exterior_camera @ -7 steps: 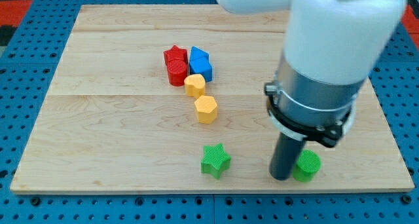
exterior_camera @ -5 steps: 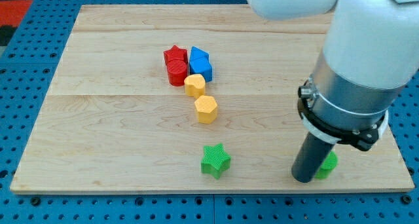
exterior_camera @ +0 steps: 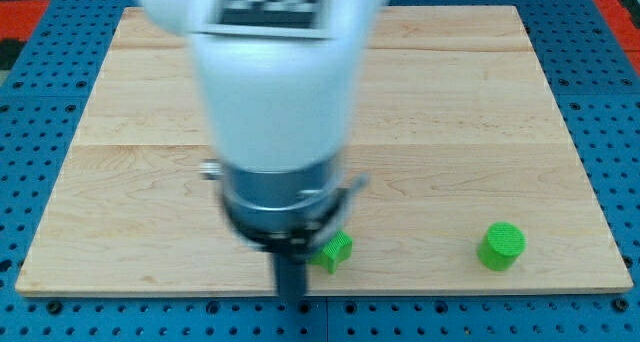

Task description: Slide the green star towards the green circle

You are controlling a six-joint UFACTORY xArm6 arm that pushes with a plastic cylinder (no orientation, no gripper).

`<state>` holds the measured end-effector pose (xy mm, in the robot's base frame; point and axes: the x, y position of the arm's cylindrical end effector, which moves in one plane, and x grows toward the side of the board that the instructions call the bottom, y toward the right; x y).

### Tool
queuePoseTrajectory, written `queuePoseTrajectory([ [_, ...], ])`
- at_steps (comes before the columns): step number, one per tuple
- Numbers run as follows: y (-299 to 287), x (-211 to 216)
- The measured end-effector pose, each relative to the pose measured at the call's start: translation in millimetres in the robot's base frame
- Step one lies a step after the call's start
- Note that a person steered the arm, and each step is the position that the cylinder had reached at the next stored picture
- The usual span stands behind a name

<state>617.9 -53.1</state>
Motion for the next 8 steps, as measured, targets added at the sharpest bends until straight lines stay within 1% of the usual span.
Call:
queuePoseTrajectory([
  [1, 2.7, -27.2],
  [3, 60.0, -37.8],
  [5, 85.5, -68.4],
  [6, 86.1, -68.6],
  [7, 82.8, -59.7],
  [8, 96.3, -55.2],
])
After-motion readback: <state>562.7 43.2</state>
